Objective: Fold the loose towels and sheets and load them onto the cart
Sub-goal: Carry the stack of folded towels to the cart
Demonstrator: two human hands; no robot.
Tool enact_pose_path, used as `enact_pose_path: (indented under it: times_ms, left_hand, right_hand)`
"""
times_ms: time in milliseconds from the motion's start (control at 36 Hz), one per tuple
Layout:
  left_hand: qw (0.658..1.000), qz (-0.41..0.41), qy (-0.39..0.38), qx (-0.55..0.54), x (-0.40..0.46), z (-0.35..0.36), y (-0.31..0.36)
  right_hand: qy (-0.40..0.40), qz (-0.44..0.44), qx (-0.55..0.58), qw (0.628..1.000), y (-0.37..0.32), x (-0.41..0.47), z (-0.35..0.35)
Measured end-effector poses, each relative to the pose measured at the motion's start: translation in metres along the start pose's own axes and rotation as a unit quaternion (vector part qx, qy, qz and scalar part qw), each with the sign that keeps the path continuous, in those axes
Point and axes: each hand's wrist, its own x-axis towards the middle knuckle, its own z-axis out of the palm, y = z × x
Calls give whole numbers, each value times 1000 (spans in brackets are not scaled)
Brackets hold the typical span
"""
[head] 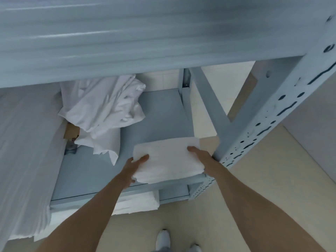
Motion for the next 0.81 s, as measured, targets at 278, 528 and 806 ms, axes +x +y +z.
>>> enact_pose_path:
  times_ms: [278,528,806]
  left_hand:
    - [991,-31,-112,-72,22,-14,-16]
    - [982,-45,-151,-106,38,-26,-24]
    - [972,-28,-197,-123,48,-34,-31]
  right_hand:
    - [-35,59,71,995,19,1,-6]
    - [-118,31,94,988,35,-2,-5]
    - [-52,-29,55,997,43,1,6]
